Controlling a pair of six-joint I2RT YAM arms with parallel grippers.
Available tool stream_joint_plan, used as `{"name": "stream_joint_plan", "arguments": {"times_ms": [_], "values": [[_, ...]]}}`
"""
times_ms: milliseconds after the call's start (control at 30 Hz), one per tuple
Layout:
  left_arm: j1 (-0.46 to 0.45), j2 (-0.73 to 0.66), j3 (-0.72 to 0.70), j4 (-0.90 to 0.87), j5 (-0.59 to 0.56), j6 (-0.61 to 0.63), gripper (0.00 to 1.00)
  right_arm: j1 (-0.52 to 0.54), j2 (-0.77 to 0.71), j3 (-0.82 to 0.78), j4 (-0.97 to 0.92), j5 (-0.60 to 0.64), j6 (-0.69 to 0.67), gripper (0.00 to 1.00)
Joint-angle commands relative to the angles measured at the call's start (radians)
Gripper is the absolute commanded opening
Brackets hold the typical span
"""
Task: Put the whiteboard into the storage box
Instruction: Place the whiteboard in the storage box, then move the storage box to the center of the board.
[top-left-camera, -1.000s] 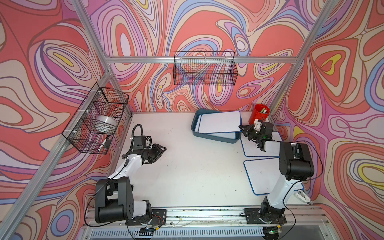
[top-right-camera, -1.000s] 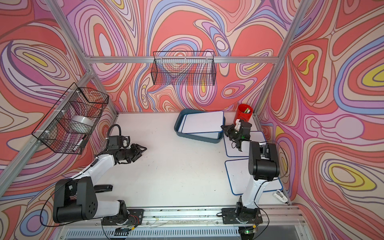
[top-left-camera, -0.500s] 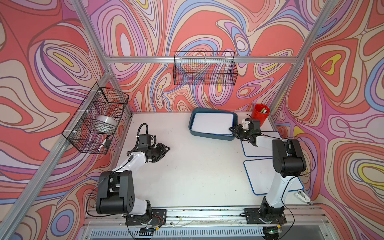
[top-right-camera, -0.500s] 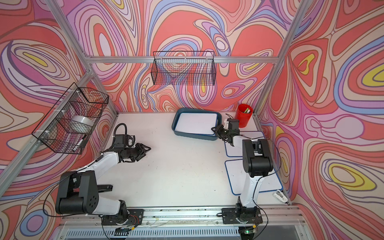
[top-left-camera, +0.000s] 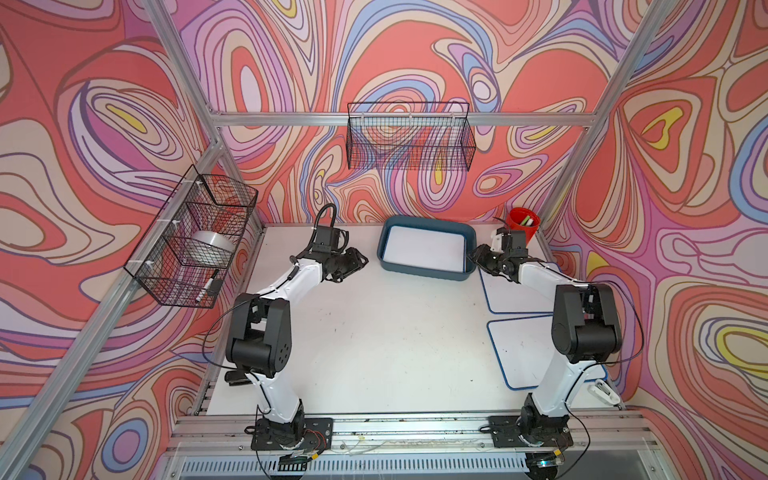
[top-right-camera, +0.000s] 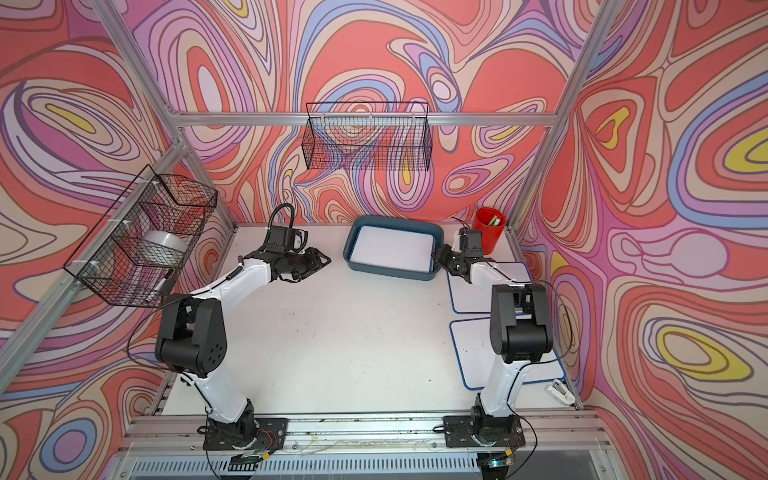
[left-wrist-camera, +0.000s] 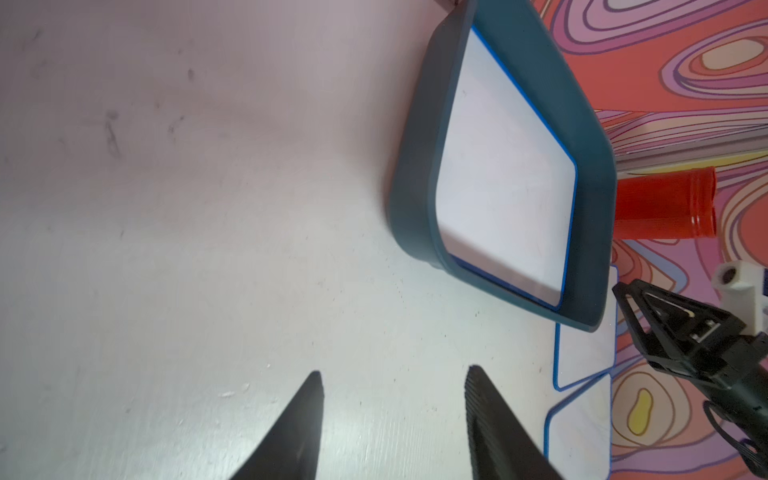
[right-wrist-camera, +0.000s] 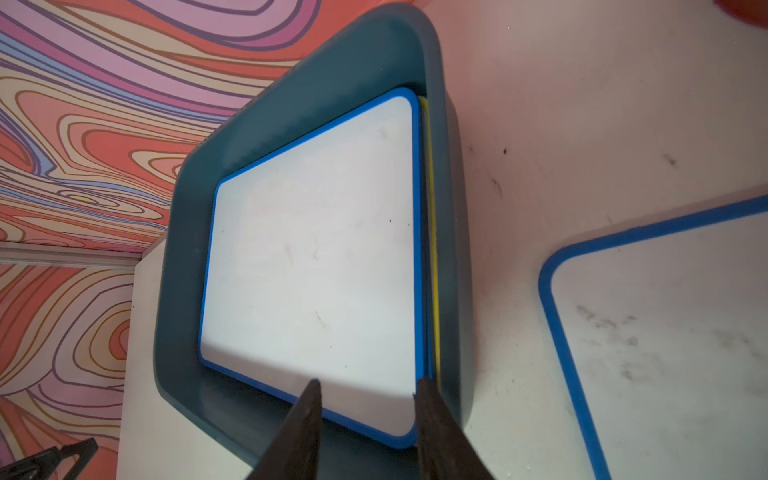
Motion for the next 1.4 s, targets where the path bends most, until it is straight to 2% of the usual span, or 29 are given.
{"name": "stream_joint_plan", "arguments": {"times_ms": [0, 167, 333, 600, 700, 1000, 1200, 1367], "values": [[-0.024, 0.094, 0.113, -0.103, -0.073, 0.079, 0.51, -0.011, -0.032, 0.001, -0.053, 0.042, -0.049, 0.39], [-0.038, 0.259, 0.308, -0.164, -0.072, 0.1, 0.51, -0.029, -0.05, -0.018, -0.076, 0.058, -0.074, 0.39], [-0.059, 0.37, 0.444, -0.182, -0.043, 0.096, 0.54, -0.044, -0.048, -0.034, -0.091, 0.062, -0.09, 0.39], [-0.076, 0.464, 0.522, -0.236, -0.094, 0.121, 0.53, -0.062, -0.067, -0.059, -0.094, 0.06, -0.094, 0.39], [-0.075, 0.454, 0.472, -0.234, -0.136, 0.124, 0.53, -0.068, -0.077, -0.07, -0.111, 0.08, -0.109, 0.39], [-0.016, 0.361, 0.259, -0.173, -0.166, 0.129, 0.53, -0.092, -0.112, -0.138, -0.123, 0.111, -0.127, 0.39], [0.061, 0.256, 0.08, -0.124, -0.165, 0.12, 0.53, -0.092, -0.111, -0.168, -0.159, 0.166, -0.144, 0.39], [0.136, 0.169, -0.048, -0.09, -0.166, 0.115, 0.53, -0.092, -0.094, -0.191, -0.168, 0.157, -0.15, 0.39]]}}
